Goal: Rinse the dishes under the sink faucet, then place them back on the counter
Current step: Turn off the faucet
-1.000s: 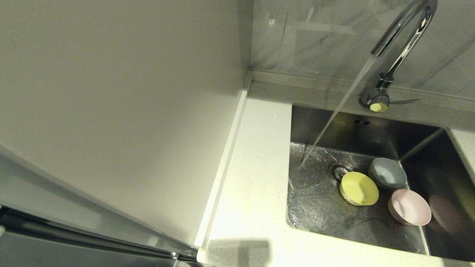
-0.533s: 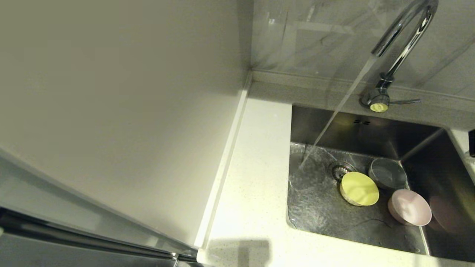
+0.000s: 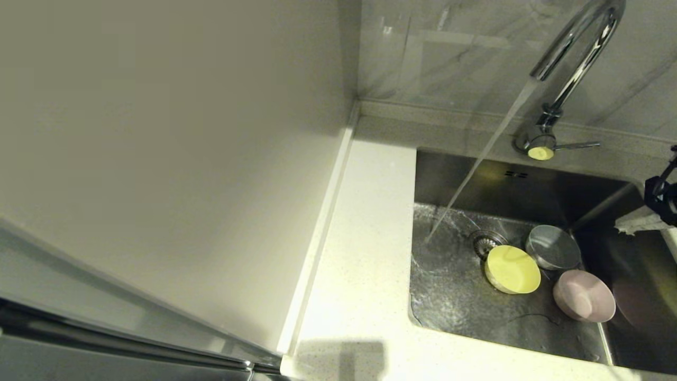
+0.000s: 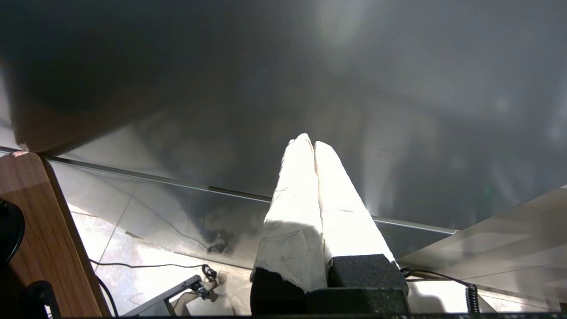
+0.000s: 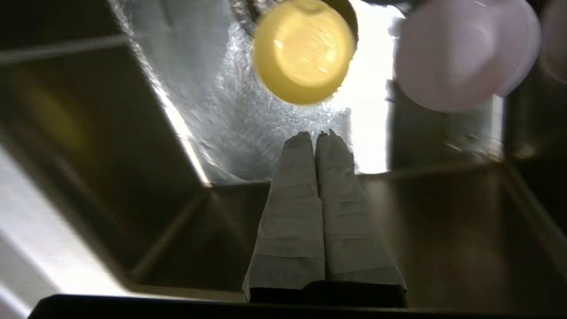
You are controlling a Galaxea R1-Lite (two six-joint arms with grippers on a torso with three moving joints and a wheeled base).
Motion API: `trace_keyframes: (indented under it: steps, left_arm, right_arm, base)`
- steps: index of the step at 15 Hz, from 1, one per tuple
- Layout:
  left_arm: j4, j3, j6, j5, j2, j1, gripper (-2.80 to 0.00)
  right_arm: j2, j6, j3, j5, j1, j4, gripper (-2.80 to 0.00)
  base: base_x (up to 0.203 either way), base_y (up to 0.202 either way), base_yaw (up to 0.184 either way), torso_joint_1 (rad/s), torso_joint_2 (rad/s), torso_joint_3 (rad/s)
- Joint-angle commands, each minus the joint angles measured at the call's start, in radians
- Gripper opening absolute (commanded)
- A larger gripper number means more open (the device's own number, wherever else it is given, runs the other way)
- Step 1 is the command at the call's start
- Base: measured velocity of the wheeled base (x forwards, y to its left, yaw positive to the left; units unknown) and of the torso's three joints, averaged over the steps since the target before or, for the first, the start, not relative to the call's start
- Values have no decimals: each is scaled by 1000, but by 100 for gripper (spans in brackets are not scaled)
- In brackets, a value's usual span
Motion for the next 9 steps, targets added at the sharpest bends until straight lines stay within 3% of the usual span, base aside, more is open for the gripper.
trace_keyframes:
  steps: [1,5,9]
  left_arm:
    - [-1,3,0,0,0,0,-280]
    - [-1,3,0,0,0,0,-280]
    - [-1,3,0,0,0,0,-280]
  right_arm:
    - [62,16,-97,61,-1,3,-280]
    - [79,20,-208,79,41,-87,-280]
    - [78,26,-228,62,91,-186,-280]
  base:
    - [0,0,0,0,0,0]
    - [0,0,0,0,0,0]
    - [0,0,0,0,0,0]
